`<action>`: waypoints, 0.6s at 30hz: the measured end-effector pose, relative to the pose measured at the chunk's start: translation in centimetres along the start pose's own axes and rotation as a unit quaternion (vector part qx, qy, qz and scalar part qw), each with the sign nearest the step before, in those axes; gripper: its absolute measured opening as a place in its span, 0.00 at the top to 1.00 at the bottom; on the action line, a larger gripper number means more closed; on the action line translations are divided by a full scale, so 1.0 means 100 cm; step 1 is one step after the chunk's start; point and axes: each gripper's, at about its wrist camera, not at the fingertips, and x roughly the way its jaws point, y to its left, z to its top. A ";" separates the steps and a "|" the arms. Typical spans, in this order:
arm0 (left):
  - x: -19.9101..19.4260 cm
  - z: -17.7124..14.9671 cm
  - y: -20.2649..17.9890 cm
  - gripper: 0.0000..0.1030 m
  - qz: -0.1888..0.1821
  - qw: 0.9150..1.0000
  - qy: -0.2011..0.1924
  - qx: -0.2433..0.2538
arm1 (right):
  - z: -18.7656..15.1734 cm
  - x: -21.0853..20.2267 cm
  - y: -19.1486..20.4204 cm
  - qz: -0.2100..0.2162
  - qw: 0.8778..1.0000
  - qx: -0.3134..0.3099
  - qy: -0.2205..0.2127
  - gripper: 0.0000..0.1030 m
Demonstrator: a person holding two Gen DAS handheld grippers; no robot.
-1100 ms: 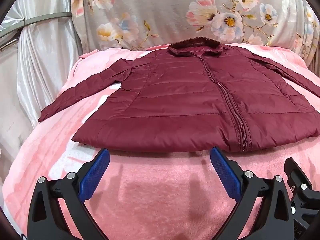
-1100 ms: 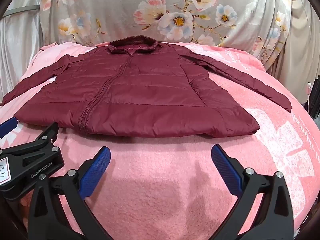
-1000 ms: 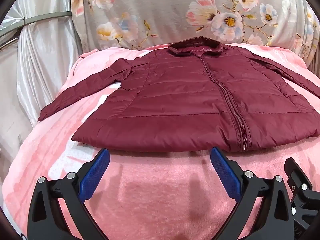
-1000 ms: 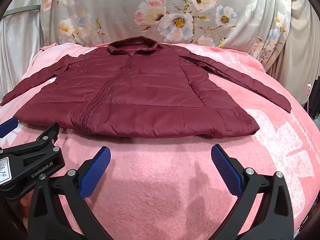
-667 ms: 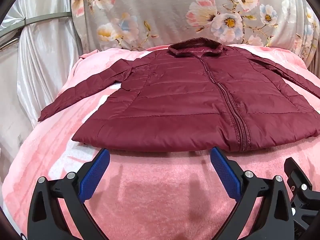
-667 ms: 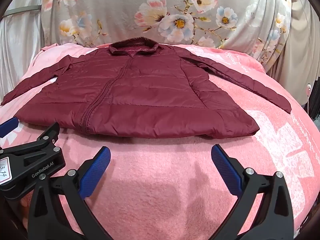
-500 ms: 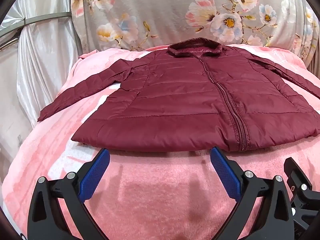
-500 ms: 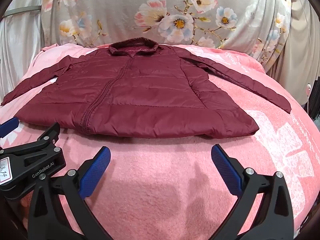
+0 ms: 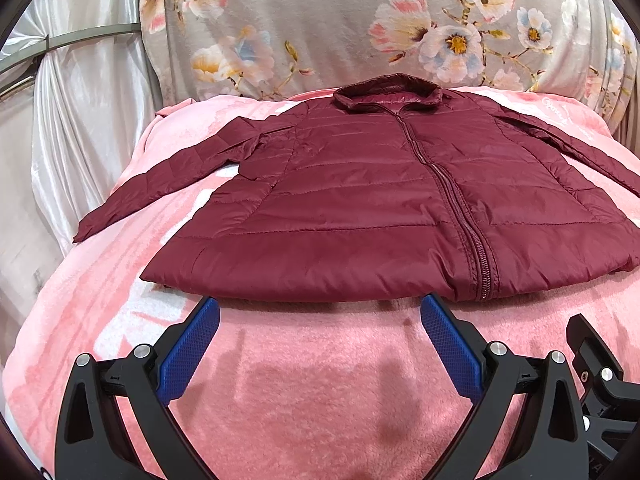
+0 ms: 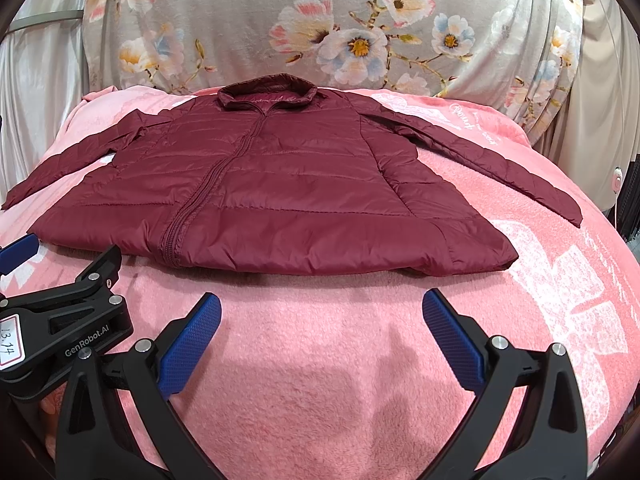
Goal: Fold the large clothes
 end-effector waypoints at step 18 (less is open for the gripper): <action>-0.007 -0.005 -0.003 0.05 0.003 1.000 0.001 -0.005 | 0.000 -0.001 0.000 -0.001 1.000 0.000 0.001 0.05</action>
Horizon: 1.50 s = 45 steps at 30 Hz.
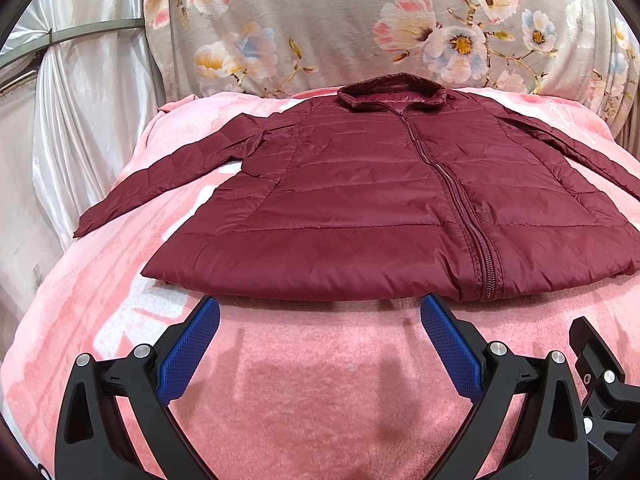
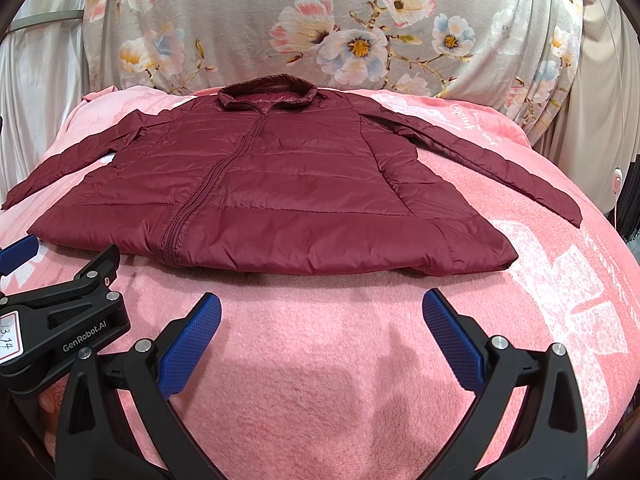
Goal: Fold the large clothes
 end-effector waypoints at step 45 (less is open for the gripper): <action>0.003 -0.003 0.010 0.05 -0.003 1.000 0.004 -0.008 | 0.000 -0.001 0.000 0.000 1.000 0.000 0.001 0.05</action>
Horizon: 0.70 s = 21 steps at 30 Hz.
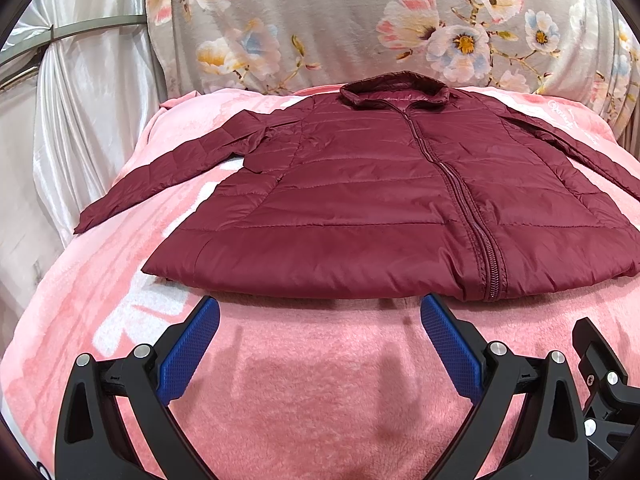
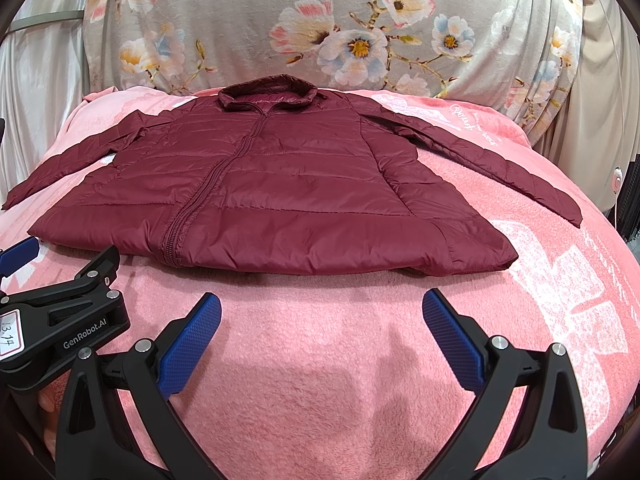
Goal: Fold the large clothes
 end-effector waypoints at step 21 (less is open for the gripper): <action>-0.011 0.005 0.003 0.05 -0.034 0.999 -0.001 -0.003 | 0.012 0.001 -0.037 0.038 0.997 0.061 0.037 0.05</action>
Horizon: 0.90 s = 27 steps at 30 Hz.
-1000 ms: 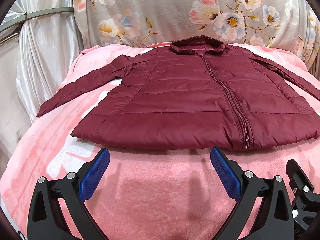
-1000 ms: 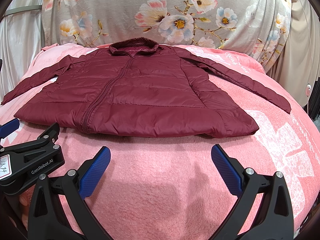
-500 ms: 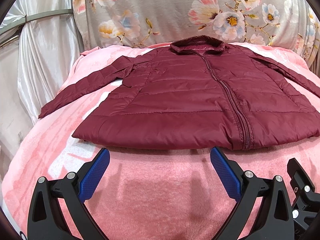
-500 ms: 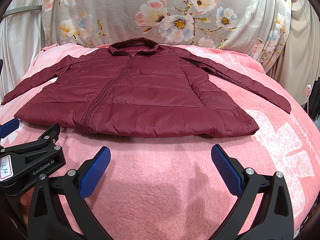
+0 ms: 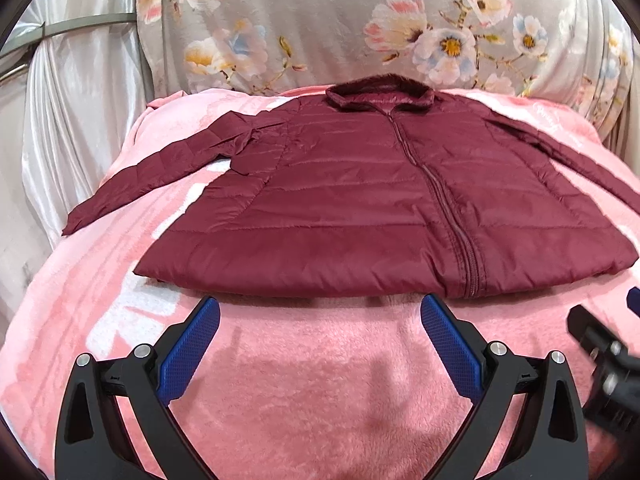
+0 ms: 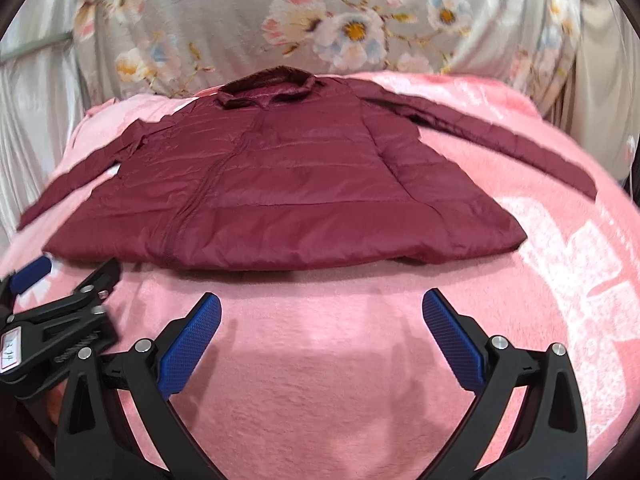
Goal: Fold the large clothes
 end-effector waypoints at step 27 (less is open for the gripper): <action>0.061 0.104 0.060 0.05 0.048 0.997 0.016 -0.050 | 0.102 0.098 -0.377 -0.109 0.898 0.426 -0.015 0.04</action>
